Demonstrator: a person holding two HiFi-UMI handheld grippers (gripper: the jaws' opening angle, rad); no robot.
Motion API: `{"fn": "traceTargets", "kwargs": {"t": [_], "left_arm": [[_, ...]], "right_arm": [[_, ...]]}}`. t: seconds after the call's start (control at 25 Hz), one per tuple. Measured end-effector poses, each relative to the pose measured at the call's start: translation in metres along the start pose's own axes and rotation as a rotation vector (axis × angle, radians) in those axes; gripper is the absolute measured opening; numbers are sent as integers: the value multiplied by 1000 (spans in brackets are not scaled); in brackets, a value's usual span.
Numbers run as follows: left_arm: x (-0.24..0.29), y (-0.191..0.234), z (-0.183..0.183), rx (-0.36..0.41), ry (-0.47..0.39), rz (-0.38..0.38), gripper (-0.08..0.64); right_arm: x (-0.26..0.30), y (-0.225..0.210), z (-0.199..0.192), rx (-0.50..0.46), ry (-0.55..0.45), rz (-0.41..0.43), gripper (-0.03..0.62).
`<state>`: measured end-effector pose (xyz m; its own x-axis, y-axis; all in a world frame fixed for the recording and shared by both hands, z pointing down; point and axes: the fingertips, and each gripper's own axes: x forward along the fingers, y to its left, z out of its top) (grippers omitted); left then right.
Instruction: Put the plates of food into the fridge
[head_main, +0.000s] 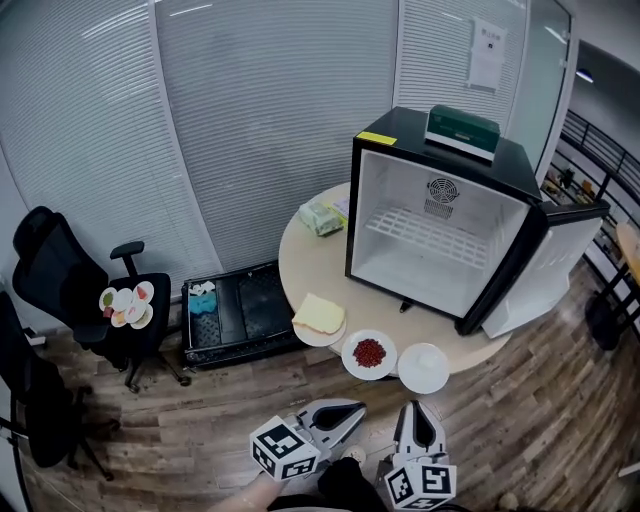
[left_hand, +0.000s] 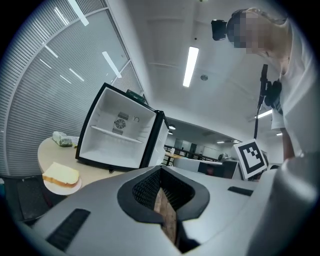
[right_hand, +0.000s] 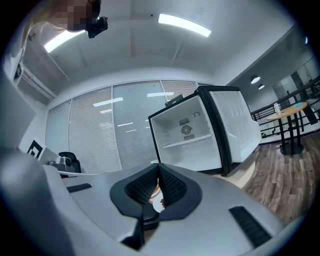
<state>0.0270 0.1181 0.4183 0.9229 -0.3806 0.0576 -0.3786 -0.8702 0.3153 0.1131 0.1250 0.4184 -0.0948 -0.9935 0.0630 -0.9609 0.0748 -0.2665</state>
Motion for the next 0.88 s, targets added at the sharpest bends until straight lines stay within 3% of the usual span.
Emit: {"fn": "traceTargets", "kwargs": {"t": [0.56,0.88], "left_arm": [[102,61,28,21,-26,-35,5],[123,66,24,15,-24,-57,5]], "right_arm": [[90,-71,22,-24,8,-1,6],[109,-76,17,-24,19,61,6]]}}
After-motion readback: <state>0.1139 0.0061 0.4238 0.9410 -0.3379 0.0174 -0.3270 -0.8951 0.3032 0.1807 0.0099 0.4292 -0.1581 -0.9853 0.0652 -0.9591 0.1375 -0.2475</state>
